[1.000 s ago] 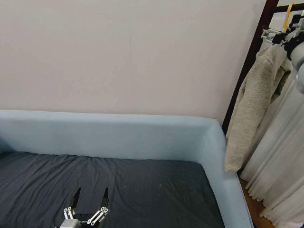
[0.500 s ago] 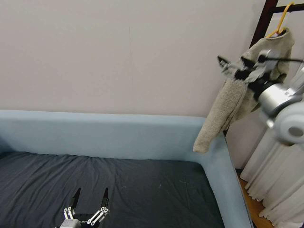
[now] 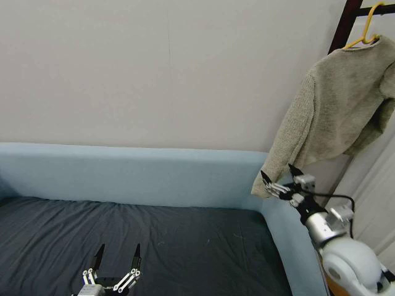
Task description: Pick up the clothes from the sofa and hang them on the clothes hanger.
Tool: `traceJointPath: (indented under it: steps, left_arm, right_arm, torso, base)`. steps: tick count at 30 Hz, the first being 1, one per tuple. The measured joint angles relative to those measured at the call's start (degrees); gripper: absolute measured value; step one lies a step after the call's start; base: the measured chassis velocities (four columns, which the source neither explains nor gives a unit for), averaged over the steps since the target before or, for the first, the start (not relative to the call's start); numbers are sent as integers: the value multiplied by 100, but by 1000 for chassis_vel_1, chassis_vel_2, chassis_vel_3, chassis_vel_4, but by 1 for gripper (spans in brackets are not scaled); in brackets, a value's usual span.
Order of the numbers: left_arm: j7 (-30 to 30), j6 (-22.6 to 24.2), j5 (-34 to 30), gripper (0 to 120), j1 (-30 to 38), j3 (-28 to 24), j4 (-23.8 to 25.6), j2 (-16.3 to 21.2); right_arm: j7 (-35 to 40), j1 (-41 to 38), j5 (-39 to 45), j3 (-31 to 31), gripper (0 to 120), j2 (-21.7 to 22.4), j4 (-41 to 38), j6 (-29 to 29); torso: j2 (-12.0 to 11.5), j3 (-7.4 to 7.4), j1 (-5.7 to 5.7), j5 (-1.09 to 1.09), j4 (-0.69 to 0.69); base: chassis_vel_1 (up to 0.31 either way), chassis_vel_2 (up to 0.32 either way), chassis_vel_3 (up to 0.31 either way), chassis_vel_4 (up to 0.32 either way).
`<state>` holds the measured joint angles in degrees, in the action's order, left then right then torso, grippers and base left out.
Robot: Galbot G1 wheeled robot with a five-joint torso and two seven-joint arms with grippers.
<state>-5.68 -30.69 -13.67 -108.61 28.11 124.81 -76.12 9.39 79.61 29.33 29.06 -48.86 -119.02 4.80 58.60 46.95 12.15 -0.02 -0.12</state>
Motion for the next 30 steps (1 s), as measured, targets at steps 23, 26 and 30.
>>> traceJointPath:
  steps: [23, 26, 30]
  left_arm:
    - [1, -1, 0, 100, 0, -1, 0, 0]
    - [1, 0, 0, 100, 0, -2, 0, 0]
    - [1, 0, 0, 100, 0, -2, 0, 0]
  right_arm:
    - [-223, 2898, -1370, 1408, 100, -1830, -582, 1586]
    - [-223, 2889, -1363, 1397, 100, -1864, -638, 1508]
    - [-223, 2864, -1342, 1383, 100, -1869, -649, 1461]
  torso:
    - [0, 0, 0, -2, 5]
    - [0, 0, -1, -3, 5]
    - [0, 1, 0, -3, 5]
  base:
    - [0, 0, 0, 0]
    - [0, 0, 0, 0]
    - [0, 0, 0, 0]
